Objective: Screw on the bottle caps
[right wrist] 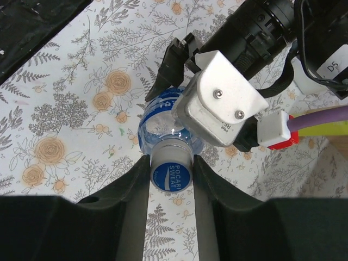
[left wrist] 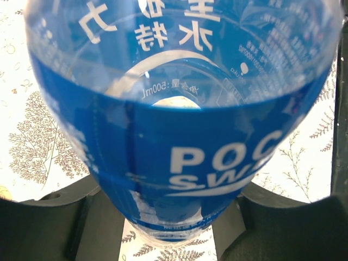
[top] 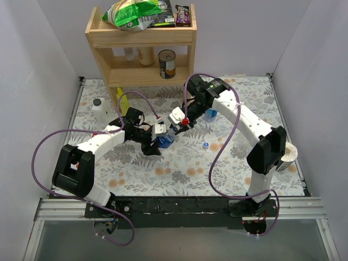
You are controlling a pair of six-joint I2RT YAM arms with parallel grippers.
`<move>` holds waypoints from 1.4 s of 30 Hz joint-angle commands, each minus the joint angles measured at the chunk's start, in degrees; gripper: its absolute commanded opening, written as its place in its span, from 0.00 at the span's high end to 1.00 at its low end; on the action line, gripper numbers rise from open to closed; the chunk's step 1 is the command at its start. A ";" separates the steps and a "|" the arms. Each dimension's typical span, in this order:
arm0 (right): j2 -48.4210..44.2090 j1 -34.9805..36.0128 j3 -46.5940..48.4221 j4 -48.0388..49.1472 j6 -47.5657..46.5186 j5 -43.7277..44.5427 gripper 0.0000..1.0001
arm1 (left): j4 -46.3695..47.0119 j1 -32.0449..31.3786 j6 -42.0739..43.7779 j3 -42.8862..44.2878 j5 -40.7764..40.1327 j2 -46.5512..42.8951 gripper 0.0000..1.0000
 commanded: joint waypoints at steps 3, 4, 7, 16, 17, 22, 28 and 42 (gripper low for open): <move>2.51 0.15 3.04 5.38 17.00 1.77 0.71 | 7.52 0.09 -2.76 -0.62 -1.72 -4.34 1.00; 3.40 0.07 4.53 7.14 21.87 2.12 0.72 | 11.21 0.09 -5.47 -1.59 -3.74 -5.30 1.00; 8.57 -1.34 11.18 13.48 48.21 2.39 0.86 | 28.51 -0.61 -16.54 -6.59 -17.07 -9.96 1.00; 15.00 -6.35 4.45 24.65 96.47 -8.13 0.96 | 40.70 -4.74 -35.99 -6.61 -49.95 -9.72 1.00; 15.79 -6.35 6.71 24.91 96.63 -12.69 0.92 | 37.64 -4.74 -36.61 -5.91 -51.04 -8.93 1.00; 14.22 -11.16 10.87 31.58 99.18 -16.60 0.14 | 35.41 -4.74 -33.65 -8.96 -52.29 -9.08 1.00; 4.65 -18.56 3.25 43.81 86.66 -23.89 0.09 | 26.56 -2.03 -23.98 -11.62 -27.02 -12.96 1.00; -5.64 -6.80 -2.05 -2.15 -1.71 -6.94 0.30 | -19.00 -0.53 3.12 12.03 10.48 5.50 1.00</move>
